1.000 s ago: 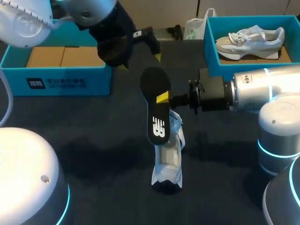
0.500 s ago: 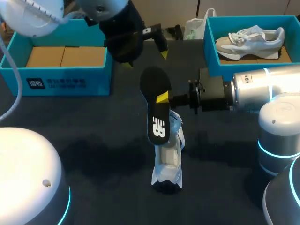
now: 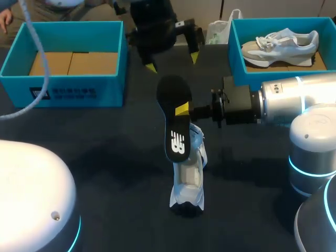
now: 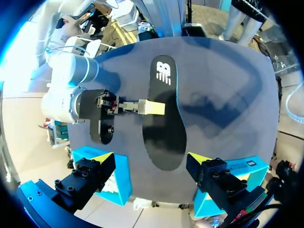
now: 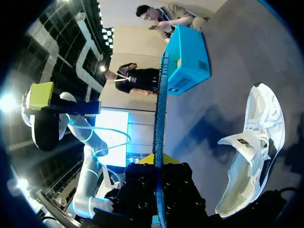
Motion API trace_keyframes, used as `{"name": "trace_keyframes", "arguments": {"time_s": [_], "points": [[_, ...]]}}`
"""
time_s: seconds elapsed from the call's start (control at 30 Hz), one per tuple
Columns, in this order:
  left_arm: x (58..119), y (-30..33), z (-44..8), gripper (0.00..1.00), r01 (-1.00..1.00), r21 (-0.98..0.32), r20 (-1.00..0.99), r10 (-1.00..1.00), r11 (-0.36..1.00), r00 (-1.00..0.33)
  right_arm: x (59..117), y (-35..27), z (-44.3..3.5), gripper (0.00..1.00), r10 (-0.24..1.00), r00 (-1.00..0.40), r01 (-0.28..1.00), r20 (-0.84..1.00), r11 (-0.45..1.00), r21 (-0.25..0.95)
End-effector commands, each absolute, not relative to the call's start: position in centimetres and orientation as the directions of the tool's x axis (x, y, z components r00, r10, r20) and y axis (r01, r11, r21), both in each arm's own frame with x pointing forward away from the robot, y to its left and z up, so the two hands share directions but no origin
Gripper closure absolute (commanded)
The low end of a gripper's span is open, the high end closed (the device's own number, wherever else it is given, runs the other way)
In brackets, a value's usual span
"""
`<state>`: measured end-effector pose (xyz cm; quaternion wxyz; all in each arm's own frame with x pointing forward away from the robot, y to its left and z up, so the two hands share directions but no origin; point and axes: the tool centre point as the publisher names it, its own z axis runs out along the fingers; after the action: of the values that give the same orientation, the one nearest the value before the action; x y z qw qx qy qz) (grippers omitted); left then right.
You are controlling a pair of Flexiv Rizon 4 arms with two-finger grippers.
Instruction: Take the shoe out of the shoebox, open the shoe tongue, remove and reinsert the insole, then place the shoe into the shoebox
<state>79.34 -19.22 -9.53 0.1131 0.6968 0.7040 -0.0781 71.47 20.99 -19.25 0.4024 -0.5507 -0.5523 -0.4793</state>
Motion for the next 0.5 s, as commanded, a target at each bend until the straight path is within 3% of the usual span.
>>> {"name": "trace_keyframes", "arguments": {"time_s": [0.03,0.5], "points": [[79.73,-20.08,-9.36,0.00,0.999,0.035,-0.163,0.987,0.017,-0.011,71.42,21.15,-19.27,1.00,0.224,-0.069,0.994,0.972,-0.068,0.087],[80.07,-19.20,-8.79,0.00,0.997,0.068,-0.234,0.972,0.048,-0.031,71.42,21.15,-19.27,1.00,0.224,-0.069,0.994,0.972,-0.068,0.087]]}}
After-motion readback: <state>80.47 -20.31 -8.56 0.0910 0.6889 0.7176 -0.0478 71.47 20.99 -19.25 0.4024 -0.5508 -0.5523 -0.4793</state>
